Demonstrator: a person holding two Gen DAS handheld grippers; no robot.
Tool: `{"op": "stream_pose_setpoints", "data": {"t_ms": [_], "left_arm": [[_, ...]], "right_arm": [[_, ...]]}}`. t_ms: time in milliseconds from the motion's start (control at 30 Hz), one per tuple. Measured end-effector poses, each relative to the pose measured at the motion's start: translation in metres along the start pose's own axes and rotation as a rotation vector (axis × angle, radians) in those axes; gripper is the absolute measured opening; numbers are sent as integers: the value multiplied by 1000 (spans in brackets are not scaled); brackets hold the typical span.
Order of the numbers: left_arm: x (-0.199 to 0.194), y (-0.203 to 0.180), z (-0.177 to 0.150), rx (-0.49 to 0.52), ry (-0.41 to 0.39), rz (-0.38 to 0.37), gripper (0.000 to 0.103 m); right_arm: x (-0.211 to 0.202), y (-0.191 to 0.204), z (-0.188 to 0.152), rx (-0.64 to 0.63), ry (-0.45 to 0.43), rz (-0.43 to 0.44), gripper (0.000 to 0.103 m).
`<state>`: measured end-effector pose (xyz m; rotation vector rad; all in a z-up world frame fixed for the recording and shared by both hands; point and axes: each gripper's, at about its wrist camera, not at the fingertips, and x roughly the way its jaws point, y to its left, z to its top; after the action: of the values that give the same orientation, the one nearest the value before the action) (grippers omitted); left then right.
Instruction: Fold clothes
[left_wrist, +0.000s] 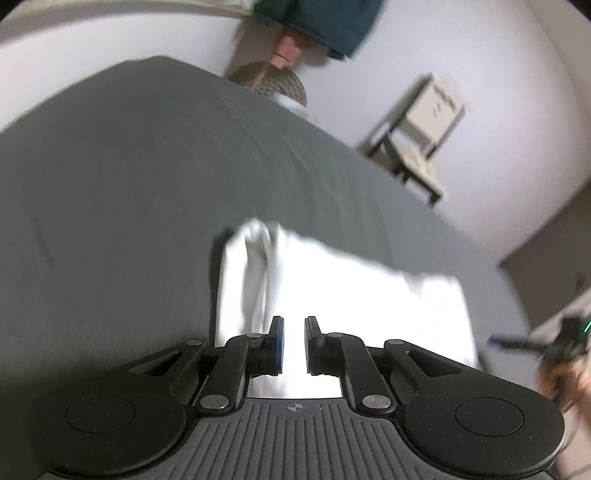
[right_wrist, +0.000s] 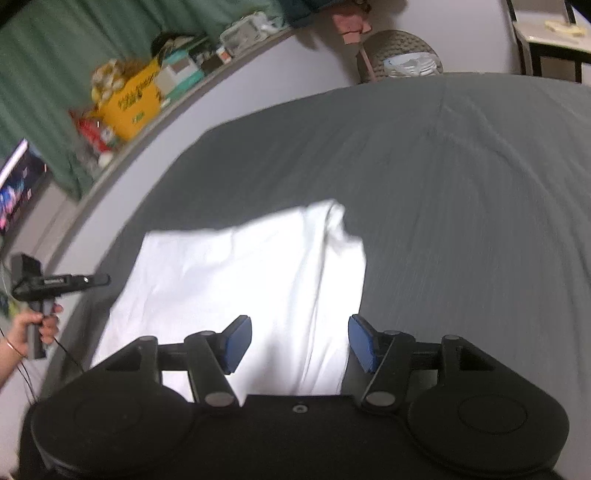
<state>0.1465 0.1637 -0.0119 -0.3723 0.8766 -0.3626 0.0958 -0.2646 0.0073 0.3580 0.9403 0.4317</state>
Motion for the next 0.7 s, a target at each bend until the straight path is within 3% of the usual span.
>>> {"op": "stream_pose_setpoints", "data": {"t_ms": [167,267,333,500,567,700], "left_arm": [[-40,-6,-47,11,25,106,9],[-51,-18,-65,51,55,175,9],[-56,-28,-73,88,91,231,9],[-62,-52,-98,199,119,295,9],[-65,-62,-108,263,104,327,9],[-66,-86,-115,399,34,378,9]], "right_arm": [[-13,40,-35,10,36,-81,67],[-18,62,-51,-22,52,-133,78],[-21,69,-61,-5,42,-126,81],[-27,74,-86,106,-24,-191,82],[-31,77,-95,130,-62,-191,83],[-33,90,-107,81,-132,-284,86]]}}
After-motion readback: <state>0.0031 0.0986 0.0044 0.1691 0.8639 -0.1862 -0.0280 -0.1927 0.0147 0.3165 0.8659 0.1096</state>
